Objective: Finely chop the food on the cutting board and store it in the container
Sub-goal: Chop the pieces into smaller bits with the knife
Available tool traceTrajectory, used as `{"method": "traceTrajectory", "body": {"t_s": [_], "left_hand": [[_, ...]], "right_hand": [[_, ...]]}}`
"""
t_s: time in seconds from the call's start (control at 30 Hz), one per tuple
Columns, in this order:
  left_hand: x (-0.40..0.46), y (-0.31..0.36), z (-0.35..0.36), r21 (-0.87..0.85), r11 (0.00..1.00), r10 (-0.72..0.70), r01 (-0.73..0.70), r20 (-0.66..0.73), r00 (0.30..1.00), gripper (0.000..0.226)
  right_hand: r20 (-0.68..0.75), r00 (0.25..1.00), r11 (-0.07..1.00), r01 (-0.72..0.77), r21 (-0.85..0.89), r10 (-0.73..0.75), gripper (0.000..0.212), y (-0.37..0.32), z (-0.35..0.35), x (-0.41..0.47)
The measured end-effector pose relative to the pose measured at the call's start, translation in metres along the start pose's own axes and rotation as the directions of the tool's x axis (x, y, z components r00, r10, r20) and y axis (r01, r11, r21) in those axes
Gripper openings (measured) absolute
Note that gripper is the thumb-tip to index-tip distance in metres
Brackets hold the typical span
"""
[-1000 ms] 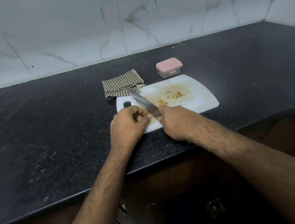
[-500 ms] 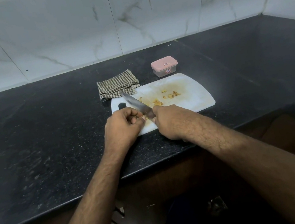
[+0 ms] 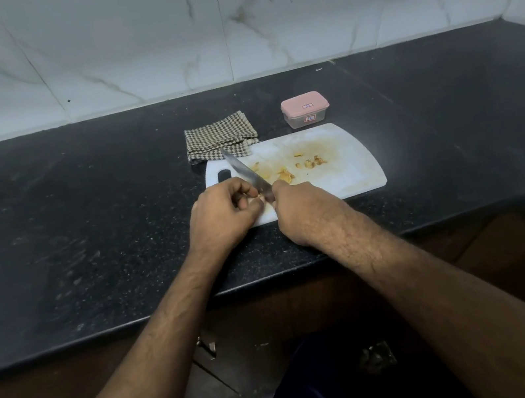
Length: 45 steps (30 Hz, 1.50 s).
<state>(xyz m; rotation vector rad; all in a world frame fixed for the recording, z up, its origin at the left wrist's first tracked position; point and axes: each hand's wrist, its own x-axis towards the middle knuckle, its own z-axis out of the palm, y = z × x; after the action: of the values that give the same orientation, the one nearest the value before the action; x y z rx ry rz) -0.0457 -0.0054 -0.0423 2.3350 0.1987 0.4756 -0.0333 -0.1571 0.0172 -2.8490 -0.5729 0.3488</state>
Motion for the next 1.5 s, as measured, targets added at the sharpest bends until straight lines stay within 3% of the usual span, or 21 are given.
{"method": "traceTrajectory", "body": {"t_s": [0.27, 0.6, 1.17, 1.5], "left_hand": [[-0.001, -0.001, -0.001, 0.034, 0.999, 0.029, -0.029, 0.012, 1.000, 0.005], [-0.002, -0.002, -0.003, -0.091, 0.996, -0.019, 0.022, 0.032, 0.999, 0.006], [0.001, -0.006, -0.001, -0.111, 0.994, -0.008, 0.011, 0.029, 1.000, 0.007], [-0.001, -0.007, -0.002, -0.087, 0.996, 0.006, -0.002, 0.040, 0.999, 0.010]], "right_hand": [[-0.018, 1.000, 0.999, -0.007, 0.043, 0.007, 0.038, -0.001, 0.003, -0.004], [-0.020, 1.000, 0.988, -0.019, 0.154, 0.022, 0.027, 0.007, 0.007, -0.001], [-0.005, 1.000, 0.991, -0.010, 0.135, 0.011, 0.030, 0.007, 0.005, 0.001], [-0.012, 0.999, 0.989, -0.031, 0.148, 0.033, 0.021, 0.008, 0.008, 0.002]]}}
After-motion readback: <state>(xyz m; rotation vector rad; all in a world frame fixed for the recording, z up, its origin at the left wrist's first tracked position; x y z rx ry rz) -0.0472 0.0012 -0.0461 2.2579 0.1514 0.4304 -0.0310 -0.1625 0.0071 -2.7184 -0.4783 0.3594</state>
